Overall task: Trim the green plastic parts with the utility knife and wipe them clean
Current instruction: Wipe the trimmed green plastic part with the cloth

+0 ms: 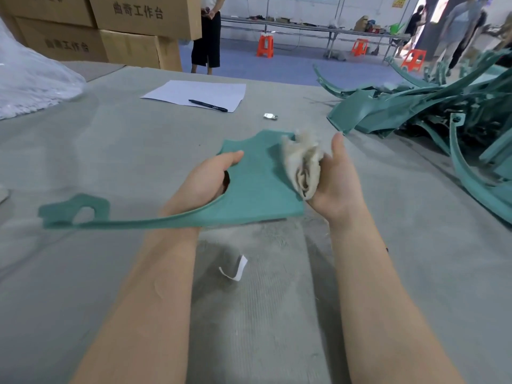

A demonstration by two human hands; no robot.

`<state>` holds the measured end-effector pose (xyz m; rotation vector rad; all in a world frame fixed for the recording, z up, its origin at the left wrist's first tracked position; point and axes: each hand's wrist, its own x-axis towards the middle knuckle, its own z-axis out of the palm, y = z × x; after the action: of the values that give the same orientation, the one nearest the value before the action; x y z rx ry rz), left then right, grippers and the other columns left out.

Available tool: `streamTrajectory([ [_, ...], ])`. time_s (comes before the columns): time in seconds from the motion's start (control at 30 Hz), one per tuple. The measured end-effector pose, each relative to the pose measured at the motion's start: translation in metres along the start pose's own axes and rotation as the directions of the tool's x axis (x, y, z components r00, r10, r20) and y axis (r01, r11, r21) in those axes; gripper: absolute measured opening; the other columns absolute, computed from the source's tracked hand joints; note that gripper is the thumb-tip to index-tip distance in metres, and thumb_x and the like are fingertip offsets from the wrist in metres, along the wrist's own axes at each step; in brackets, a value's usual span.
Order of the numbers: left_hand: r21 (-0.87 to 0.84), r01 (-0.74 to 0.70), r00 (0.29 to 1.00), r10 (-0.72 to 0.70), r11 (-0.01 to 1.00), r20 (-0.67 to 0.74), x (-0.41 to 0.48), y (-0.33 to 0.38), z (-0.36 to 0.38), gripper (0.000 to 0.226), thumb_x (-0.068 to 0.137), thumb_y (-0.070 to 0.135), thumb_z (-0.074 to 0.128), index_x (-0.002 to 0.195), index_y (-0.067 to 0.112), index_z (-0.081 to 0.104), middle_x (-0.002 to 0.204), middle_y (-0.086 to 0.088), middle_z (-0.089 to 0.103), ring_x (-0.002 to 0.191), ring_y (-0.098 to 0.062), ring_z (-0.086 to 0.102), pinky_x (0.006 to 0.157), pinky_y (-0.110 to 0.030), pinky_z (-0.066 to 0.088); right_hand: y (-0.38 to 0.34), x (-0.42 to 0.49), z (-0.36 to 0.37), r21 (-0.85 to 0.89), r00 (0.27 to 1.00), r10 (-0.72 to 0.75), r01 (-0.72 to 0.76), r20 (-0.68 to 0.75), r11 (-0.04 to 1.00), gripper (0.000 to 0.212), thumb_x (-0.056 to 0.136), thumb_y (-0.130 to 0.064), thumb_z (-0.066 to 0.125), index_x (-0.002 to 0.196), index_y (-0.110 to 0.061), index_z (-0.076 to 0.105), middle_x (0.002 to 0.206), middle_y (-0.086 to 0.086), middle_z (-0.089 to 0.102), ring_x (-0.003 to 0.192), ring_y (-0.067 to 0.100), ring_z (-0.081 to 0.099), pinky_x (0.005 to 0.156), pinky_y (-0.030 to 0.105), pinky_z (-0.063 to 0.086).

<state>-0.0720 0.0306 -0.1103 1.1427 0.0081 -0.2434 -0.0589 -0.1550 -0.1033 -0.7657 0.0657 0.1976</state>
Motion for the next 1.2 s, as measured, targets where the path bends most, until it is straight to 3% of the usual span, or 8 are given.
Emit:
streamTrajectory([
  [0.07,0.000,0.040,0.999,-0.040,0.999,0.023,0.000,-0.002,-0.003,0.029,0.094,0.023,0.050,0.112,0.010,0.069,0.106,-0.008,0.073,0.092,-0.023,0.072,0.082,-0.037,0.058,0.003,-0.001,0.004,-0.323,0.998,-0.063,0.068,0.025,0.944,0.038,0.102,-0.038,0.041,0.101,-0.012,0.069,0.094,0.007,0.074,0.085,0.018,0.071,0.080,0.032,0.058],
  [0.23,-0.034,0.126,0.986,-0.122,0.991,0.115,-0.001,-0.005,-0.007,0.033,0.074,0.021,0.060,0.098,0.008,0.077,0.105,-0.011,0.073,0.091,-0.024,0.072,0.072,-0.035,0.059,0.014,0.006,0.008,-0.923,0.887,-0.460,0.152,-0.031,0.354,0.049,0.104,-0.040,0.035,0.076,-0.009,0.062,0.059,-0.003,0.053,0.057,0.007,0.047,0.059,0.027,0.034],
  [0.33,-0.045,0.161,0.976,-0.153,0.986,0.156,-0.001,-0.005,-0.003,0.040,0.071,0.020,0.060,0.107,0.005,0.070,0.108,-0.012,0.072,0.093,-0.024,0.071,0.077,-0.036,0.059,0.010,0.005,0.007,-0.851,0.884,-0.431,0.079,-0.182,0.520,0.060,0.103,-0.042,0.035,0.098,0.011,0.062,0.061,0.019,0.059,0.053,0.013,0.048,0.051,0.022,0.038],
  [0.5,-0.104,0.104,0.982,-0.085,0.989,0.171,-0.008,0.000,0.006,0.030,0.078,0.020,0.054,0.092,0.009,0.078,0.097,-0.008,0.075,0.083,-0.020,0.073,0.068,-0.033,0.060,0.011,0.003,0.000,-0.251,0.940,-0.250,0.190,-0.233,0.949,0.041,0.103,-0.034,0.037,0.067,-0.021,0.051,0.057,-0.007,0.053,0.052,0.006,0.050,0.052,0.021,0.040],
  [0.63,-0.367,-0.138,0.989,0.148,0.920,-0.001,-0.006,0.008,0.004,0.034,0.102,0.023,0.036,0.106,0.014,0.068,0.100,0.000,0.074,0.085,-0.015,0.073,0.069,-0.029,0.059,0.008,0.003,0.000,0.158,0.978,-0.155,0.177,-0.141,0.972,0.039,0.101,-0.035,0.034,0.074,-0.016,0.055,0.065,-0.002,0.057,0.049,0.009,0.050,0.049,0.017,0.041],
  [0.77,-0.419,-0.242,0.970,0.201,0.875,-0.139,-0.001,0.001,0.021,0.037,0.104,0.028,0.037,0.130,0.009,0.055,0.122,-0.007,0.067,0.111,-0.019,0.064,0.091,-0.032,0.053,0.026,0.002,0.032,-0.104,0.995,-0.102,0.104,0.021,0.989,0.035,0.102,-0.044,0.036,0.092,-0.019,0.059,0.094,0.004,0.064,0.082,0.016,0.062,0.074,0.030,0.049],
  [0.9,-0.460,-0.264,0.963,0.208,0.848,-0.170,0.003,-0.005,0.034,0.036,0.103,0.020,0.040,0.131,0.003,0.055,0.126,-0.013,0.063,0.113,-0.023,0.063,0.096,-0.033,0.051,0.068,0.003,0.049,-0.853,0.922,-0.385,0.227,0.033,0.470,0.025,0.100,-0.028,0.049,0.114,-0.007,0.045,0.114,0.008,0.060,0.112,0.024,0.056,0.076,0.018,0.037],
  [1.2,-0.137,-0.192,0.956,0.216,0.972,0.196,-0.010,-0.001,0.035,0.061,0.080,0.032,0.072,0.133,0.011,0.051,0.123,-0.006,0.064,0.110,-0.016,0.063,0.102,-0.033,0.047,0.036,0.010,0.031,-0.819,0.782,-0.601,0.232,-0.163,0.524,0.033,0.103,-0.037,0.039,0.080,-0.018,0.054,0.070,-0.002,0.054,0.065,0.010,0.049,0.060,0.024,0.031],
])
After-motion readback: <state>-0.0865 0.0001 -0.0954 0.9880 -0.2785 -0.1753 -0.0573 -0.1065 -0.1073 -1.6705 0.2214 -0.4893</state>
